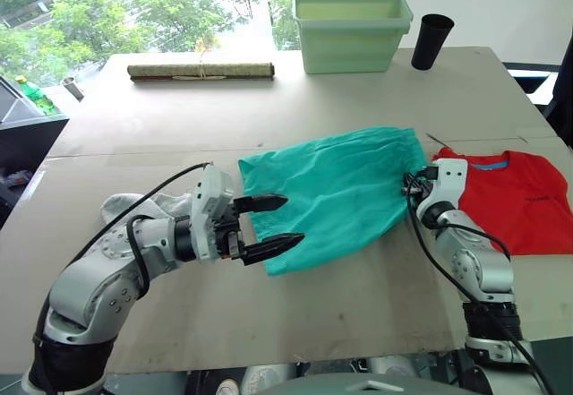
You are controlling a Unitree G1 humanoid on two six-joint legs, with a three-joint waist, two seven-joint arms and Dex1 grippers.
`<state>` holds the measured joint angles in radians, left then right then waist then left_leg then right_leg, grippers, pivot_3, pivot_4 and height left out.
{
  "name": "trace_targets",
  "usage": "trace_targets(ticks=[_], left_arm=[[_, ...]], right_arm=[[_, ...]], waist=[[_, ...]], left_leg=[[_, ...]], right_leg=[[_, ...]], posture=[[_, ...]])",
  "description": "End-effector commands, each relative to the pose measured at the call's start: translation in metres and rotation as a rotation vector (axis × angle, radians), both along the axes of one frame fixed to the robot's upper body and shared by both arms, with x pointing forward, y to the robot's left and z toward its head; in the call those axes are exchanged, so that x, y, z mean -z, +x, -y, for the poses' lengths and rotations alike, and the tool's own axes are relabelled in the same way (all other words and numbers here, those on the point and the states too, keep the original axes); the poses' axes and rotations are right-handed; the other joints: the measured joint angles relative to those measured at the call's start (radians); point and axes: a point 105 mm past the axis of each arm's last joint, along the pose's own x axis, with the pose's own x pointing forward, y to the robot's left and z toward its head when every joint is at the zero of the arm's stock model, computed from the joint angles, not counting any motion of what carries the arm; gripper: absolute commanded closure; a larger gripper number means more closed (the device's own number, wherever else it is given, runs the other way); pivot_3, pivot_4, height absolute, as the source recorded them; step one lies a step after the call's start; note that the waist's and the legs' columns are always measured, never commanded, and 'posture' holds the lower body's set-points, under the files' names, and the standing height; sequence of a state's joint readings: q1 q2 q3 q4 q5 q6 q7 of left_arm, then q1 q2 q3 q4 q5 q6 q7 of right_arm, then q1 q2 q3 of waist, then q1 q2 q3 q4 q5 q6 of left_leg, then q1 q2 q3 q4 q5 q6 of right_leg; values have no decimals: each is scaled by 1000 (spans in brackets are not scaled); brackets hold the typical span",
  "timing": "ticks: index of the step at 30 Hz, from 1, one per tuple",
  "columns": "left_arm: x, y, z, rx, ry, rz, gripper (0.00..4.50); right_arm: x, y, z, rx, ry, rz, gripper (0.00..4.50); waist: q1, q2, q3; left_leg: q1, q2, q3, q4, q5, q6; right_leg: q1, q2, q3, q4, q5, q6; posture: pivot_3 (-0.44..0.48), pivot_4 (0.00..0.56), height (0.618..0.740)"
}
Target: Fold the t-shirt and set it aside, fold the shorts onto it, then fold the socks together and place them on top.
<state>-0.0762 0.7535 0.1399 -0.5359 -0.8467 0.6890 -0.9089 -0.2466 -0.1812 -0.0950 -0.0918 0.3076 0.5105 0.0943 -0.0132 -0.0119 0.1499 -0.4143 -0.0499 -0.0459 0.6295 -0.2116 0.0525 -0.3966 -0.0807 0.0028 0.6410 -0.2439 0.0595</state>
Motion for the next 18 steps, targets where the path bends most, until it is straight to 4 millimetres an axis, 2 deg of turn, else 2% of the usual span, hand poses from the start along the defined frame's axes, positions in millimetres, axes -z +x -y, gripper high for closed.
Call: trace_targets(ticks=[1,5,8,10,14,16,18], left_arm=[[-4,1,3,3,-13,23,0],[-2,2,1,-6,-7,22,0],[3,4,-3,-20,22,21,0],[5,6,-5,-34,35,25,0],[10,9,-12,-63,56,30,0],[11,10,-15,-77,63,34,0],[12,10,-16,-82,68,33,0]], right_arm=[[-25,-1,7,5,-84,111,4366],[-50,-1,16,4,-238,213,4366],[-82,-3,21,-10,-472,348,4366],[-97,-7,17,-46,-599,425,4366],[-118,-25,-14,-213,-877,613,4366],[-116,-37,-36,-342,-985,691,4366],[-106,-48,-49,-450,-1025,711,4366]], waist=[[1,0,0],[2,1,1],[2,2,2],[2,2,2],[1,1,2],[1,1,2],[2,1,2]], left_leg=[[0,0,0,0,0,0],[0,0,0,0,0,0],[0,-1,0,0,0,0],[0,-1,1,0,0,0],[0,0,1,0,0,0],[0,0,1,0,0,0],[-1,0,1,0,0,0]], right_leg=[[0,0,0,0,0,0],[0,0,0,0,0,0],[0,0,-1,0,0,0],[0,1,-3,0,0,0],[0,0,-4,0,0,0],[0,0,-4,-1,0,1],[0,0,-4,-1,0,0]], posture=[[0,150,731],[0,150,731],[0,150,731],[0,150,731],[0,150,731],[0,150,731],[0,150,731]])
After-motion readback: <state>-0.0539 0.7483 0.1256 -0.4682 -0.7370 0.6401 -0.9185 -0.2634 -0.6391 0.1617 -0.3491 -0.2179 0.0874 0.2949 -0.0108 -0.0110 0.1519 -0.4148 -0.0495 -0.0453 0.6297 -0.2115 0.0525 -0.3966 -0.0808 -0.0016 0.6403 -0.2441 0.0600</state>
